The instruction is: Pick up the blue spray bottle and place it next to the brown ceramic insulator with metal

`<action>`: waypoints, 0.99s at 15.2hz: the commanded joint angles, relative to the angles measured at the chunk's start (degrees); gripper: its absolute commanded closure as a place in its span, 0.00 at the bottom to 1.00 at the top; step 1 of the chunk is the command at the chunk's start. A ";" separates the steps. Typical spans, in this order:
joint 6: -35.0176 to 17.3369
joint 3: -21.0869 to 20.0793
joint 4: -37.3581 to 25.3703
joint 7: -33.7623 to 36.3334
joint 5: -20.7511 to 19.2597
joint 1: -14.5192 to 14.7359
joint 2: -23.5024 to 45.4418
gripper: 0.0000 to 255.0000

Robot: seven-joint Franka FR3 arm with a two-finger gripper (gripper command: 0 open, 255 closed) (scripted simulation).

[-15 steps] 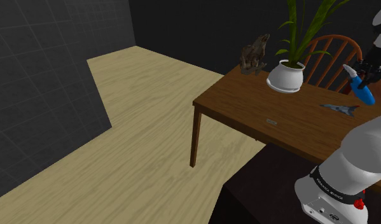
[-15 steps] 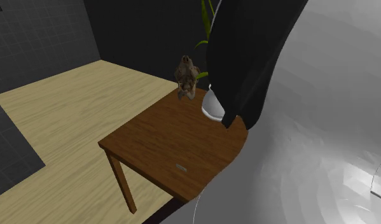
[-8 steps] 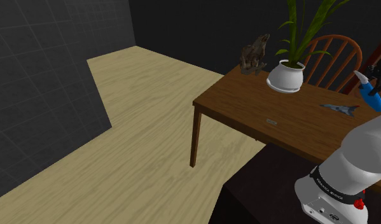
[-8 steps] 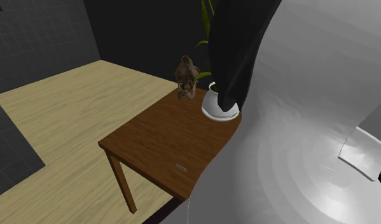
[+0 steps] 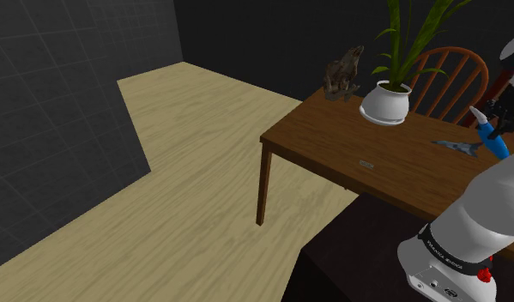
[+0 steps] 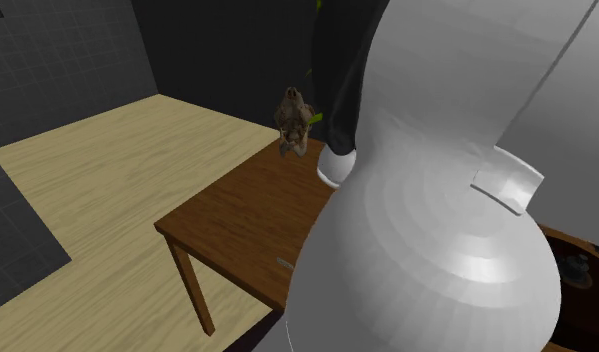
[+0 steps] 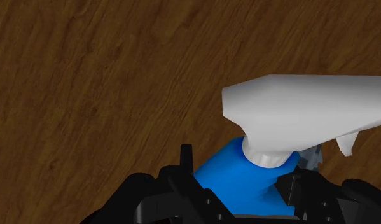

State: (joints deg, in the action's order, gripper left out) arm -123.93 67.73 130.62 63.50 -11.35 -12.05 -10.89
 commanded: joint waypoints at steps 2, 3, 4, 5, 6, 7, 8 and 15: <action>-2.82 2.21 1.25 -1.99 2.46 1.52 2.63 1.00; -3.73 2.99 1.62 -2.82 3.56 2.11 3.68 1.00; -4.63 3.78 1.98 -3.78 4.82 2.73 4.85 1.00; -5.52 4.56 2.32 -4.89 6.30 3.33 6.15 1.00; -6.39 5.30 2.64 -6.18 8.03 3.92 7.60 1.00; -7.23 5.93 2.95 -7.68 10.04 4.42 9.23 1.00; -8.02 6.35 3.23 -9.37 12.35 4.74 11.03 1.00; -12.10 0.71 4.41 -19.85 26.82 -0.79 21.71 1.00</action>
State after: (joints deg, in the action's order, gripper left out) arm -135.57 69.69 135.08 45.24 13.33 -11.53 9.29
